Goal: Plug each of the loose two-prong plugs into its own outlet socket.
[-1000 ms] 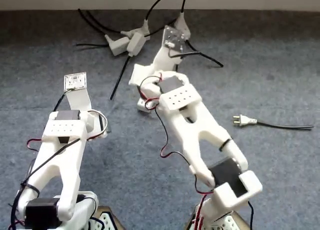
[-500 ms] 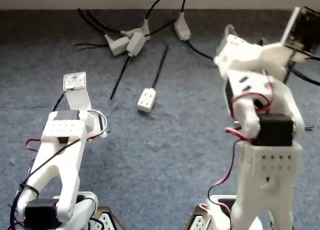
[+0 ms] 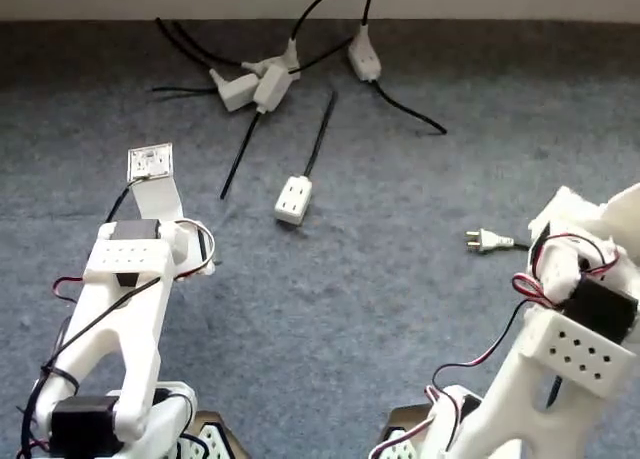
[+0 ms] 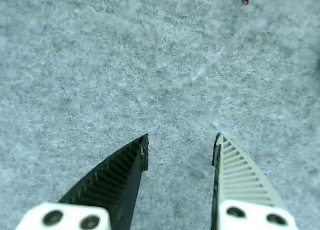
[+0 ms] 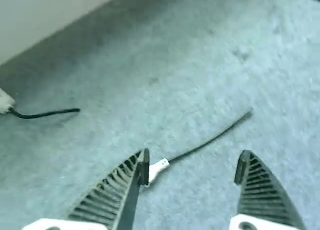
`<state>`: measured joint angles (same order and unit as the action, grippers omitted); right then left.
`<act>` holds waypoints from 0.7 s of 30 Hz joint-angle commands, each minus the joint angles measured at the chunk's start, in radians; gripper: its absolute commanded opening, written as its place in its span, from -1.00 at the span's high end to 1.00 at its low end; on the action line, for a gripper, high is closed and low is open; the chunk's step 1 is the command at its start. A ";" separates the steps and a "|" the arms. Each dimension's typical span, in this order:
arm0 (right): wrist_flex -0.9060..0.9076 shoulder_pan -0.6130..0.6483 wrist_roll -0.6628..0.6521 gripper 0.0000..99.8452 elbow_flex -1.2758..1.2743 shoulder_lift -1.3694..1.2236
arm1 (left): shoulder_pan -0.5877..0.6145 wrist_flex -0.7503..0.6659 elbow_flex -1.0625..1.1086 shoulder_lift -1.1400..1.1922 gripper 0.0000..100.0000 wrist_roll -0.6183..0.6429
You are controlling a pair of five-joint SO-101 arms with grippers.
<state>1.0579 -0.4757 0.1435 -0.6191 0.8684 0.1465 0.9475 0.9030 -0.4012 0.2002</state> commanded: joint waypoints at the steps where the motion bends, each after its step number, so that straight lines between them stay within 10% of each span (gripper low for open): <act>1: -0.154 -0.091 -0.005 0.45 -0.245 0.018 | -0.024 -0.008 -0.007 -0.039 0.56 0.008; 21: -0.450 -0.717 -0.106 0.45 -0.604 0.018 | -0.561 0.236 -0.897 0.140 0.50 0.003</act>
<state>0.6621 -1.1324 0.1204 -1.1914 0.8669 -0.2954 1.1270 0.2739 -0.3721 0.2002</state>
